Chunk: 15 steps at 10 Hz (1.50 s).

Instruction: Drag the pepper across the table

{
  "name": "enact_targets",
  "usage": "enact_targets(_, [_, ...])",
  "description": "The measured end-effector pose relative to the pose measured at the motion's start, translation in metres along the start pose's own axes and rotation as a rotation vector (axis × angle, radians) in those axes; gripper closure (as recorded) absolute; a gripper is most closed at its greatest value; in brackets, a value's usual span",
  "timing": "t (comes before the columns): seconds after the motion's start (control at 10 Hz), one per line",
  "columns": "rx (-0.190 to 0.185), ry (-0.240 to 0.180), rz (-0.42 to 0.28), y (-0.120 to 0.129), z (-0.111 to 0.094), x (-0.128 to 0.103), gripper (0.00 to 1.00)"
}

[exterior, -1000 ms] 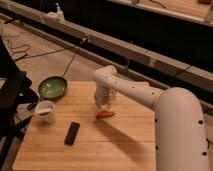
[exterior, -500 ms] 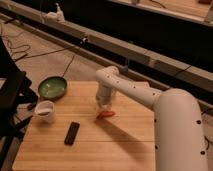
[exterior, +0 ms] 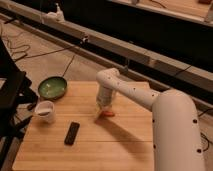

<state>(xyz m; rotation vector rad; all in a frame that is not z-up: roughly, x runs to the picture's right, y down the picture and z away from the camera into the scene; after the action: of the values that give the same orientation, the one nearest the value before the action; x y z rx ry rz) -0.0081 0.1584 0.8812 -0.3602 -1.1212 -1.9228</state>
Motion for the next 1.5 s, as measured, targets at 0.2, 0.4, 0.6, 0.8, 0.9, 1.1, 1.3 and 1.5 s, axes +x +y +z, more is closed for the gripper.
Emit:
enact_targets(0.2, [0.003, -0.018, 0.004, 0.001, 0.005, -0.001, 0.58])
enact_targets(0.4, [-0.004, -0.025, 0.024, 0.005, 0.005, -0.002, 0.78])
enact_targets(0.6, [-0.013, -0.025, 0.050, 0.010, 0.002, -0.003, 0.97])
enact_targets(0.8, [-0.019, -0.023, 0.072, 0.012, -0.001, -0.006, 1.00])
enact_targets(0.9, [-0.019, -0.025, 0.086, 0.014, -0.002, -0.010, 1.00])
enact_targets(1.1, [-0.016, -0.029, 0.122, 0.018, -0.002, -0.019, 1.00])
enact_targets(1.3, [-0.009, -0.034, 0.171, 0.023, 0.000, -0.032, 1.00])
enact_targets(1.5, [-0.006, -0.029, 0.258, 0.037, 0.001, -0.051, 1.00])
